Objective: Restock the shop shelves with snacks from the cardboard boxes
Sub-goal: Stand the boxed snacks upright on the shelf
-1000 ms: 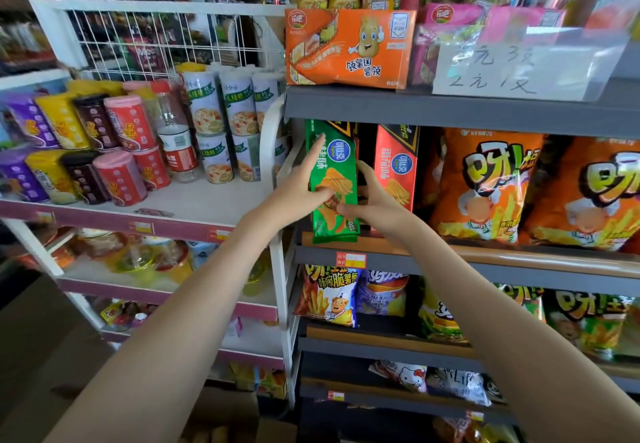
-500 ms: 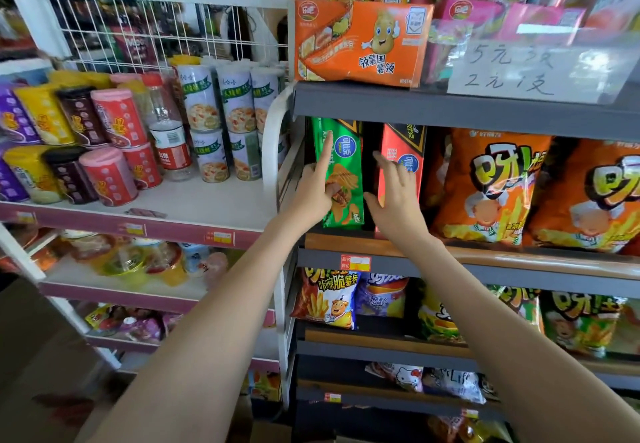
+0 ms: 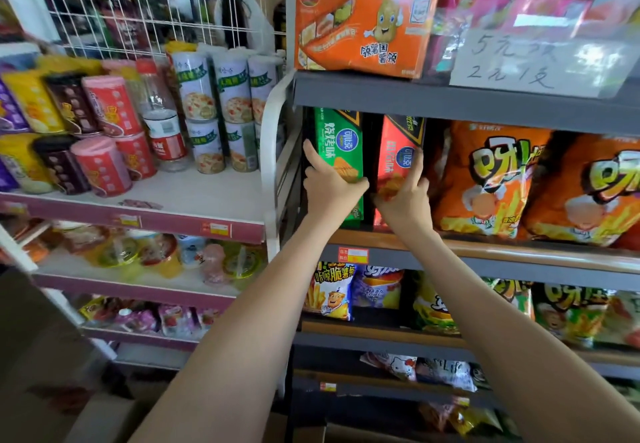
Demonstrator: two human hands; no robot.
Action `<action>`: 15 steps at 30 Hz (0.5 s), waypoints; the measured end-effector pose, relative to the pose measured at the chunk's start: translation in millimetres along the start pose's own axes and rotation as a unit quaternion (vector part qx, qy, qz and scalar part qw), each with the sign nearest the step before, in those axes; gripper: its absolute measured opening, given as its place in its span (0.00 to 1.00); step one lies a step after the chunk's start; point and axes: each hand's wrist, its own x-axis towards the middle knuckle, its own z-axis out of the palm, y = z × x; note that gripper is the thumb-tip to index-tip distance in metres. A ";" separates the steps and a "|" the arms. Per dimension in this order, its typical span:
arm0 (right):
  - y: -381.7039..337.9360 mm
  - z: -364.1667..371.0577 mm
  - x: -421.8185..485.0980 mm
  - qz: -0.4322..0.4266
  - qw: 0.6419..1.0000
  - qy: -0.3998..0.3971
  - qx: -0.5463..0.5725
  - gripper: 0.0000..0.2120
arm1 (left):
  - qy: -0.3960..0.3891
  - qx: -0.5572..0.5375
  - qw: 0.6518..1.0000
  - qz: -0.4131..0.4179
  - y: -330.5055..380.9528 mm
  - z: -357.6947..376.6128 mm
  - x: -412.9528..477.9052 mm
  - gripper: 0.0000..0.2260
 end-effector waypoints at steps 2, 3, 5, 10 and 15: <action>1.8 -0.9 0.7 -0.006 1.000 -0.005 0.019 0.51 | -0.008 -0.049 0.999 0.015 -3.0 -1.1 3.8 0.55; 2.2 -1.5 1.0 -0.009 1.000 -0.007 0.024 0.51 | -0.010 -0.060 0.998 0.020 -5.7 -1.9 5.9 0.54; 4.0 -1.5 1.7 -0.012 0.999 -0.008 0.031 0.51 | -0.021 -0.057 0.998 0.015 -15.3 -1.1 11.7 0.53; 5.7 0.8 3.6 -0.007 0.999 -0.002 0.049 0.51 | -0.032 -0.001 0.999 0.021 -22.9 -2.8 12.9 0.49; 5.7 3.4 2.2 0.025 0.998 0.013 0.056 0.53 | -0.070 0.047 0.996 0.000 -18.3 1.8 9.9 0.41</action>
